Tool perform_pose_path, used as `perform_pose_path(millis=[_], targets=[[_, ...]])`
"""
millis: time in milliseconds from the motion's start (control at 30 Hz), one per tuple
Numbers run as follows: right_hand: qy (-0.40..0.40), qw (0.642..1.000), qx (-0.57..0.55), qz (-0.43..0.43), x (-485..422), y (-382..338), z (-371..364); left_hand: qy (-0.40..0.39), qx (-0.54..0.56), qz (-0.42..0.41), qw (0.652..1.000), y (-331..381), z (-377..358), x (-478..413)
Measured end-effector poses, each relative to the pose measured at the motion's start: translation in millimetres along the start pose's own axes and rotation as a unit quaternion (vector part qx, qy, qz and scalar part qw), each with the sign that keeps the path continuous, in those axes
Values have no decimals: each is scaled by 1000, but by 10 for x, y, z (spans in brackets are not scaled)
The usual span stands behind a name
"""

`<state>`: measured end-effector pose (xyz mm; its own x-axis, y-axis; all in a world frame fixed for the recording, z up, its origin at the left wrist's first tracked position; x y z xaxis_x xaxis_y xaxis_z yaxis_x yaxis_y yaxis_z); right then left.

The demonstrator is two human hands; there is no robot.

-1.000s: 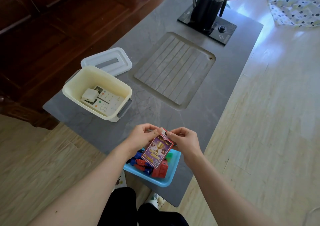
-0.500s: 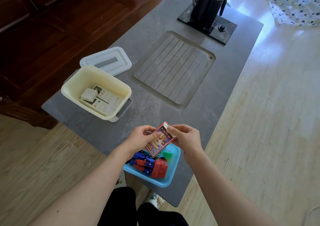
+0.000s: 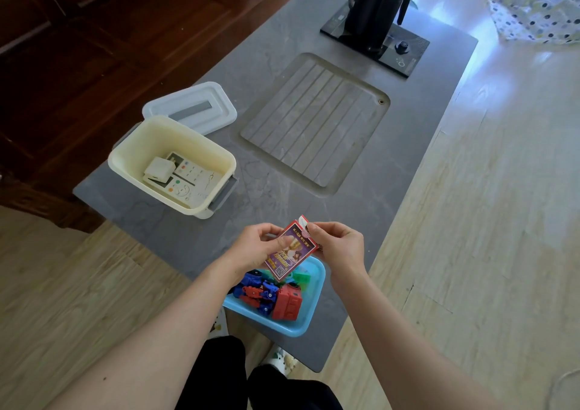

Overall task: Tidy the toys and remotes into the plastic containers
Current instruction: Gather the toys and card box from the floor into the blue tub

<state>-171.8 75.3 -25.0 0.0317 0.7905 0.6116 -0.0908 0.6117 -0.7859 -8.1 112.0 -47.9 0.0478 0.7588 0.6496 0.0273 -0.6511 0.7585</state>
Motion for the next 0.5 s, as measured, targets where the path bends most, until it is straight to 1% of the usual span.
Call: perform_pose_path(millis=[100,233,300,433,500], targets=[[-3,1000,2,9,4,-4,12,1,-1,8,1000,17,-21,3],[-38,999,26,20,13,-15,45,2,-8,21,1000,27,-18,4],[-42,998,42,18,7,-10,60,-4,-15,24,1000,27,-32,11],[-35,997,71,16,0,-3,62,28,-51,-13,998,59,-54,44],[-31,997,71,14,-16,-12,70,22,-75,-35,996,82,-88,77]])
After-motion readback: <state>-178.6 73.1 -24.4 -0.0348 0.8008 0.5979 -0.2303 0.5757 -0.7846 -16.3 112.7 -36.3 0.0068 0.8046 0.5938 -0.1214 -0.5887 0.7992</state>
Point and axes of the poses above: each hand's wrist, its own x-axis away from the middle knuckle, its own z-axis out of the back of the hand, y = z × x, the point moved 2 cm from there along -x, towards the middle knuckle, and after that the axes turned 2 degrees about -y, right-handed, at the moved point
